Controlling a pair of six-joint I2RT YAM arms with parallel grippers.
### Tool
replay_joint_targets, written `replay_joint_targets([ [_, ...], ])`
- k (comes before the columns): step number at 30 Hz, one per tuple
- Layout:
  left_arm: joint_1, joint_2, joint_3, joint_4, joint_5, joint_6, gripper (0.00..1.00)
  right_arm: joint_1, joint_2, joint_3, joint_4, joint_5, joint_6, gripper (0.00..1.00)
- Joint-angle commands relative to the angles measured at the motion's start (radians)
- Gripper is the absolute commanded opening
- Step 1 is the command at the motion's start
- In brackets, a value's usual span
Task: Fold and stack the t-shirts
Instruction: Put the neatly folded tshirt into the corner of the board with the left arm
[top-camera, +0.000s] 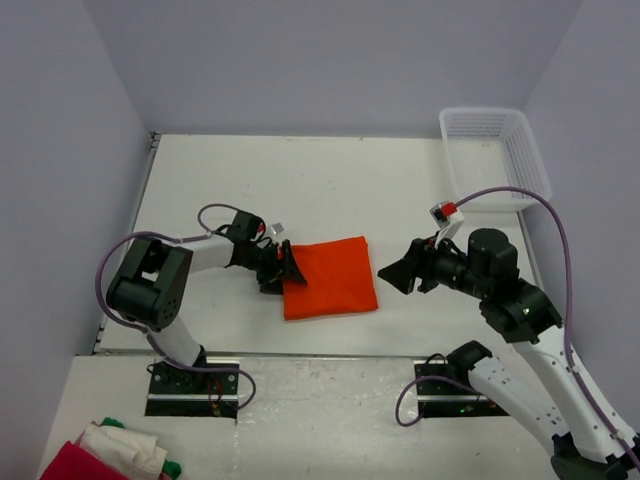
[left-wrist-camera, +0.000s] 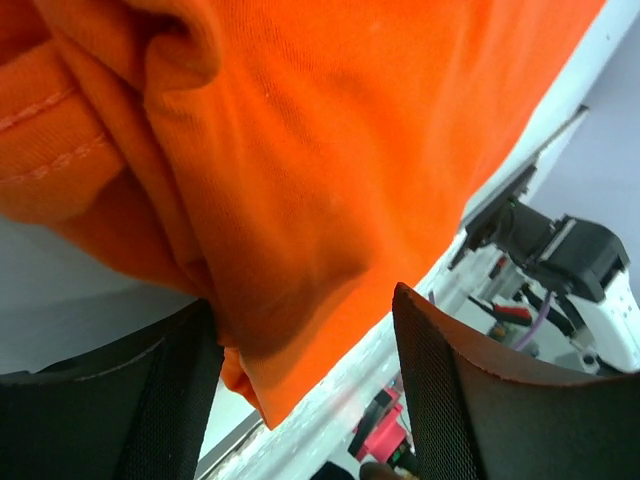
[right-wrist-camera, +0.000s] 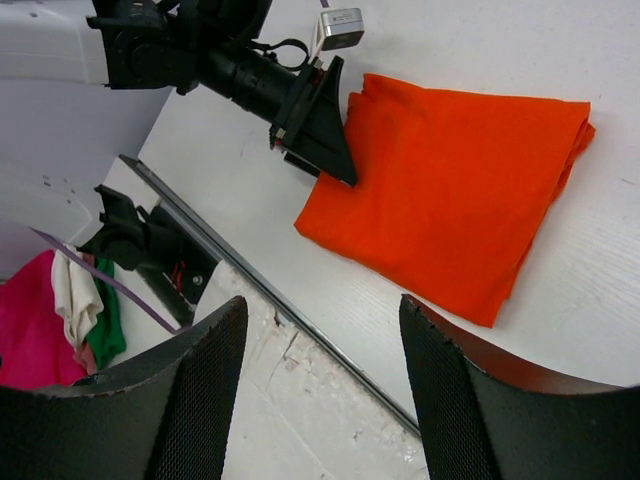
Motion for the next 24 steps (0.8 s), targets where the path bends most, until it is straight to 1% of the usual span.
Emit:
replay_joint_targets([
  [1, -0.078, 0.045, -0.046, 0.036, -0.400, -0.059, 0.70, 0.001, -0.007, -0.003, -0.024, 0.015, 0.004, 0.63],
  [5, -0.101, -0.014, -0.065, 0.062, -0.536, -0.143, 0.69, 0.001, -0.003, -0.001, -0.030, 0.001, -0.005, 0.63],
  [10, -0.101, -0.039, -0.079, 0.073, -0.619, -0.210, 0.69, 0.001, 0.009, 0.008, -0.041, -0.005, -0.017, 0.63],
  [13, -0.101, -0.056, -0.098, 0.088, -0.642, -0.241, 0.69, 0.001, 0.009, -0.001, -0.039, -0.010, -0.019, 0.63],
  [16, -0.101, -0.062, -0.128, 0.137, -0.646, -0.263, 0.68, 0.001, 0.011, -0.006, -0.042, -0.011, -0.019, 0.63],
  [19, -0.101, -0.024, -0.131, 0.174, -0.612, -0.264, 0.66, 0.001, 0.011, -0.006, -0.044, -0.005, -0.020, 0.63],
  [24, -0.104, 0.010, -0.170, 0.286, -0.567, -0.289, 0.57, 0.001, 0.013, -0.012, -0.045, 0.004, -0.023, 0.63],
])
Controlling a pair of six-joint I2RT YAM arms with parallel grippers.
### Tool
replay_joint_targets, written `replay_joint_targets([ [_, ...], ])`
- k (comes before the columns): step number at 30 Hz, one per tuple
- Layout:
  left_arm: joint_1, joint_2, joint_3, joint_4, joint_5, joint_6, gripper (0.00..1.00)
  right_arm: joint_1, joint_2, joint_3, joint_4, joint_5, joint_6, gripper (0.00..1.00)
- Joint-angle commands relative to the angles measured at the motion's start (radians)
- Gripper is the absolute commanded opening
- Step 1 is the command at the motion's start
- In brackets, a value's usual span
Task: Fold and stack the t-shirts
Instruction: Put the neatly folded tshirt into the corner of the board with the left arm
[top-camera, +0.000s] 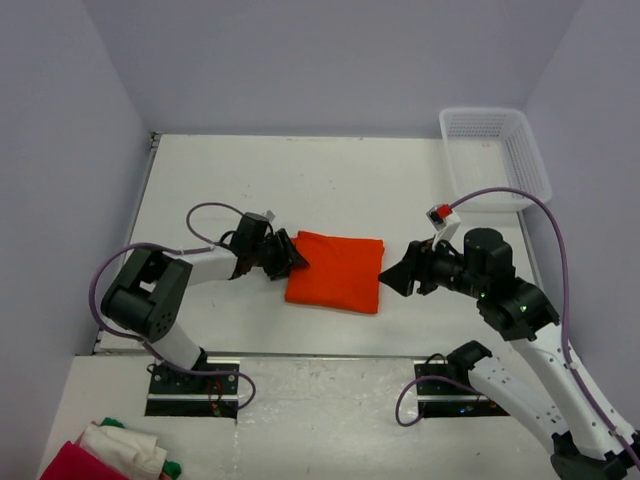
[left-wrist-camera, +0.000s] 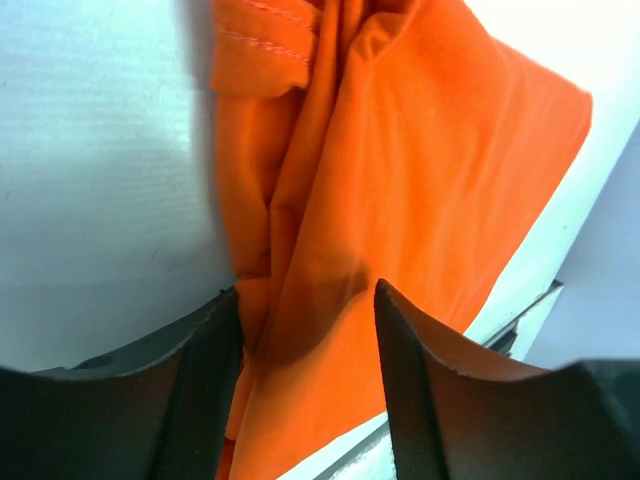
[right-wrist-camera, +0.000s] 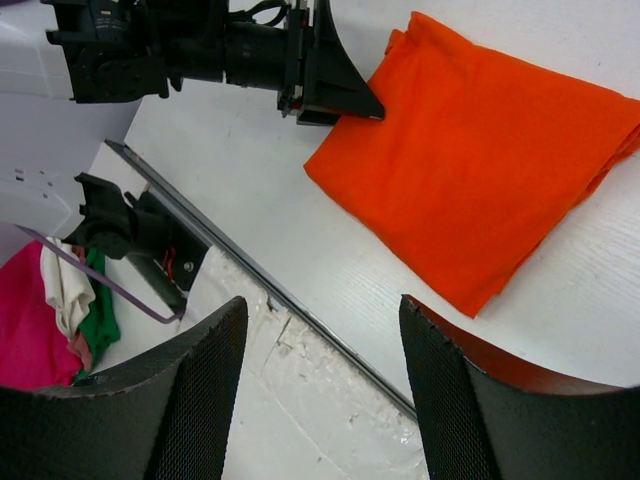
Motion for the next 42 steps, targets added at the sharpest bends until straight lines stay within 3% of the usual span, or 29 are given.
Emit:
replay_joint_targets([
  [1, 0.003, 0.097, -0.095, -0.011, -0.173, 0.032, 0.50, 0.001, 0.003, -0.009, -0.005, 0.010, -0.017, 0.63],
  [3, -0.002, 0.111, -0.109, 0.034, -0.163, 0.026, 0.42, 0.001, 0.001, -0.012, -0.009, 0.017, -0.022, 0.63],
  [7, -0.020, 0.166, -0.126, 0.117, -0.133, 0.021, 0.11, 0.000, -0.002, -0.009, -0.014, 0.008, -0.019, 0.63],
  [9, -0.026, 0.198, -0.109, 0.135, -0.133, 0.041, 0.00, 0.001, -0.002, -0.003, -0.014, 0.000, -0.017, 0.63],
  [12, -0.028, 0.209, -0.087, 0.142, -0.123, 0.082, 0.00, 0.000, 0.003, -0.007, -0.013, -0.006, -0.017, 0.63],
  [15, -0.031, 0.160, -0.026, 0.039, -0.178, 0.144, 0.00, 0.001, 0.003, -0.024, -0.008, -0.007, -0.017, 0.63],
  [19, -0.029, 0.122, 0.188, -0.291, -0.340, 0.278, 0.00, 0.000, 0.004, -0.041, 0.001, -0.004, -0.013, 0.60],
  [25, 0.000, 0.210, 0.521, -0.626, -0.605, 0.438, 0.00, 0.001, 0.024, -0.038, -0.006, -0.012, -0.016, 0.59],
  [28, 0.044, 0.230, 0.598, -0.682, -0.705, 0.501, 0.00, 0.001, 0.026, -0.046, -0.002, -0.024, -0.019, 0.59],
  [35, 0.243, 0.269, 0.701, -0.661, -0.781, 0.655, 0.00, 0.004, 0.038, -0.093, 0.023, -0.001, -0.008, 0.63],
  [42, 0.339, 0.451, 0.915, -0.624, -0.813, 0.829, 0.00, 0.007, 0.020, -0.086, 0.012, 0.026, -0.005, 0.63],
])
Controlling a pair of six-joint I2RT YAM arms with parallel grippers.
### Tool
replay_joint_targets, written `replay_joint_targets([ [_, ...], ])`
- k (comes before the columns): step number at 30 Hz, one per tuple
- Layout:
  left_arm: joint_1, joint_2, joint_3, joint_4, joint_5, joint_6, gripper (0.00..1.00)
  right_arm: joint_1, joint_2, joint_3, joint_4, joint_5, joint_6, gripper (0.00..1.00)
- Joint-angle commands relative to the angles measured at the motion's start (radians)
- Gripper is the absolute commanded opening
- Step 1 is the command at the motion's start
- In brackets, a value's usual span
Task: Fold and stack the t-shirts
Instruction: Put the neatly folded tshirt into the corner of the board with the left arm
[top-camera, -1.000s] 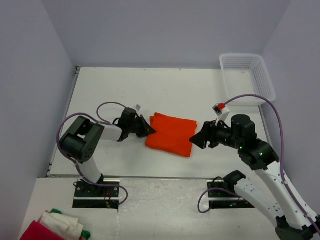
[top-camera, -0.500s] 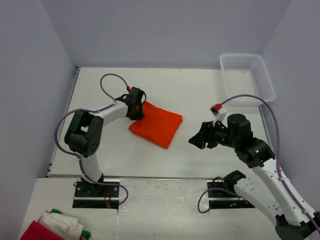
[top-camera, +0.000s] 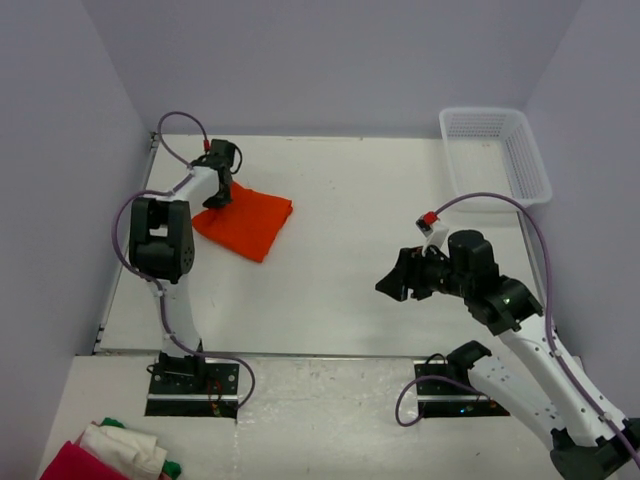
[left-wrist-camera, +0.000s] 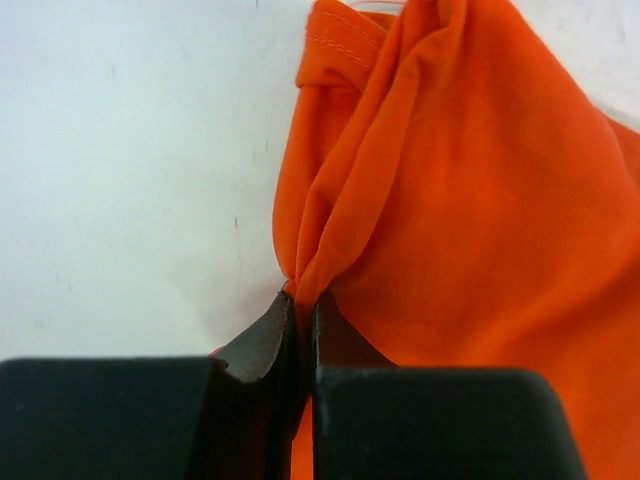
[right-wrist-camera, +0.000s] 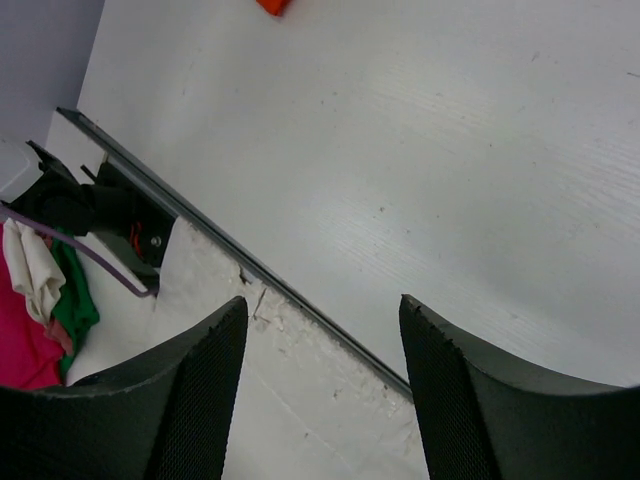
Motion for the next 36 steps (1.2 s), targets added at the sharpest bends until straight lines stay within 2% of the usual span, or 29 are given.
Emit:
replay_joint_targets([
  [1, 0.034, 0.083, 0.139, 0.014, -0.053, 0.141, 0.00, 0.008, -0.024, -0.002, 0.024, 0.030, -0.001, 0.63],
  [5, 0.102, 0.178, 0.269, 0.019, -0.021, 0.164, 0.00, 0.011, -0.008, -0.003, 0.015, 0.051, 0.008, 0.64],
  [6, 0.108, 0.198, 0.341, 0.011, -0.019, 0.181, 0.00, 0.009, 0.004, 0.002, 0.012, 0.059, 0.008, 0.65],
  [8, 0.122, 0.270, 0.430, -0.009, -0.019, 0.205, 0.00, 0.011, 0.015, 0.010, 0.013, 0.054, 0.001, 0.74],
  [12, 0.179, 0.405, 0.715, -0.091, -0.011, 0.256, 0.00, 0.012, 0.033, 0.013, 0.021, 0.065, -0.004, 0.80],
  [14, 0.209, 0.454, 0.778, -0.104, -0.001, 0.256, 0.00, 0.015, 0.039, 0.011, 0.015, 0.063, -0.001, 0.82],
  [24, 0.280, 0.531, 0.821, -0.010, 0.094, 0.270, 0.00, 0.020, 0.033, -0.002, 0.028, 0.082, 0.010, 0.86],
  [36, 0.315, 0.562, 0.811, 0.071, 0.095, 0.127, 0.00, 0.022, 0.035, -0.007, 0.019, 0.135, 0.027, 0.87],
])
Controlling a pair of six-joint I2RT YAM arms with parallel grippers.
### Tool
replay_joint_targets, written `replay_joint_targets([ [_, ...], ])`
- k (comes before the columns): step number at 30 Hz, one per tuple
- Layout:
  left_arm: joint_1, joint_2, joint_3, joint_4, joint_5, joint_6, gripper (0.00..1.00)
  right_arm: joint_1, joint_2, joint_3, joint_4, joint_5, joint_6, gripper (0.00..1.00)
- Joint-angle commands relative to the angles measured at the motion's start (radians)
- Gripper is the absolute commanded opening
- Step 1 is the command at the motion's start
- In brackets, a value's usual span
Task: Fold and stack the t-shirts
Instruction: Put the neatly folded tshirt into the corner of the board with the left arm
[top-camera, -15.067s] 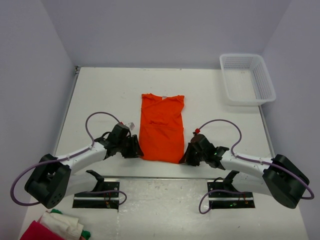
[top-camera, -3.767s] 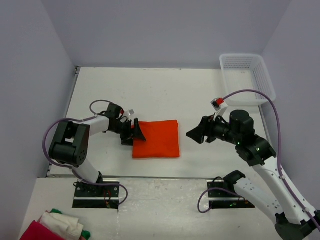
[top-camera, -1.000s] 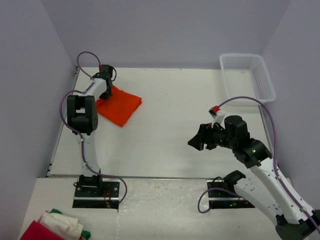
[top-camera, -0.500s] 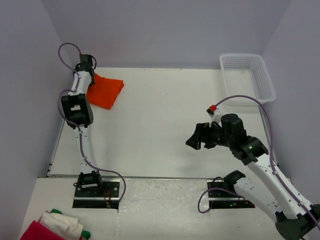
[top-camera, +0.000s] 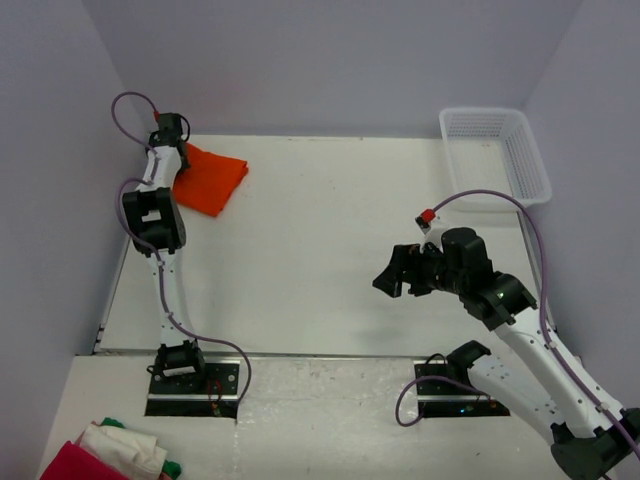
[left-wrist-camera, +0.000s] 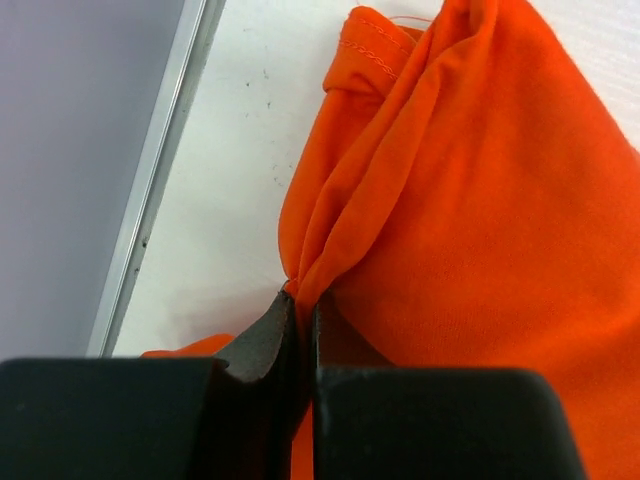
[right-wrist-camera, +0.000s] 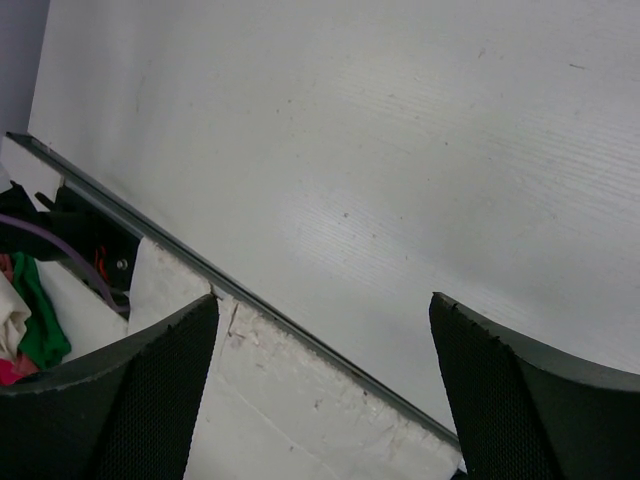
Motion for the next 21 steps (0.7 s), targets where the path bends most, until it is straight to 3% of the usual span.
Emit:
replay_joint_targets([
  [1, 0.024, 0.007, 0.015, 0.068, 0.014, -0.045, 0.00, 0.005, -0.003, -0.006, 0.017, 0.034, 0.015, 0.87],
  [21, 0.070, 0.059, 0.070, 0.145, 0.059, -0.094, 0.00, 0.014, 0.031, -0.010, 0.022, 0.060, 0.054, 0.88],
])
